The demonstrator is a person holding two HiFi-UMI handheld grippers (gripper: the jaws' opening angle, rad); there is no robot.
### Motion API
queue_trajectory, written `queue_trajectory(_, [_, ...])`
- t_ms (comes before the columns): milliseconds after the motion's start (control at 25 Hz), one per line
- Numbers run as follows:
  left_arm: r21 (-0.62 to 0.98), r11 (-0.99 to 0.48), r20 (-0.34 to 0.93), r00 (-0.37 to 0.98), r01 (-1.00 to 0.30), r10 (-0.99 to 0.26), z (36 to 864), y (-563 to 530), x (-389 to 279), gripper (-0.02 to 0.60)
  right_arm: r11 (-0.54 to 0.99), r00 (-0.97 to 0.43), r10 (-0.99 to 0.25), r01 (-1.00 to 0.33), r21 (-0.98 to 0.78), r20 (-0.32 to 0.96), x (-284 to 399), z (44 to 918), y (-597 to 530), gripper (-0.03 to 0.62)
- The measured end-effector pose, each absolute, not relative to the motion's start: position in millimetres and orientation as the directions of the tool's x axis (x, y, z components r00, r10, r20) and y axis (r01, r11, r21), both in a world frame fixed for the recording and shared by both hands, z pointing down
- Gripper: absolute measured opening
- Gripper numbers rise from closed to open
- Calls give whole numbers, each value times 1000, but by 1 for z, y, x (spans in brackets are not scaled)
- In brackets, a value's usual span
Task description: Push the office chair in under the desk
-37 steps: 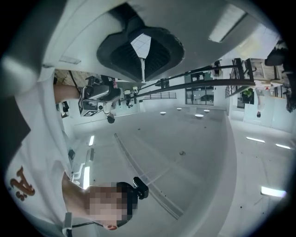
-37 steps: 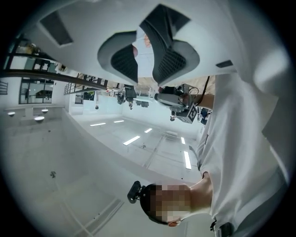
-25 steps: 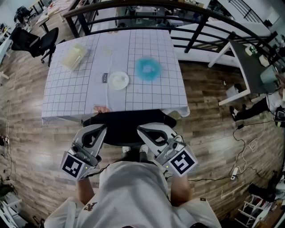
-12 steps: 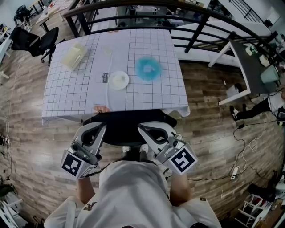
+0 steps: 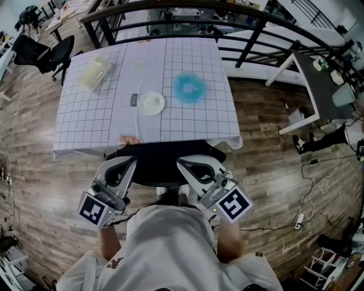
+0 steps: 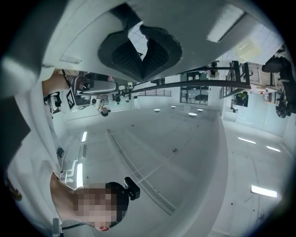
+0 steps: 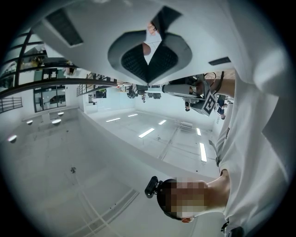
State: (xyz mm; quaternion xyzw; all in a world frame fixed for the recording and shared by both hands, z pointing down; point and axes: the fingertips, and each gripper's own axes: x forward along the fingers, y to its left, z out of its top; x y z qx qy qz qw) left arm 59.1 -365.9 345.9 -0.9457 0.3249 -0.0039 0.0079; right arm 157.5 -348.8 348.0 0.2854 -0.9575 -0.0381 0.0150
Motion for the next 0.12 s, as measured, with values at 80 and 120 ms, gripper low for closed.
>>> queue_trajectory(80, [-19, -791, 3, 791, -611, -611, 346, -365, 59, 2, 833, -835, -550, -547, 80, 7, 157, 349, -349, 3])
queue_trajectory(120, [-20, -792, 3, 792, -610, -610, 346, -365, 59, 2, 832, -835, -551, -548, 80, 8, 157, 349, -349, 3])
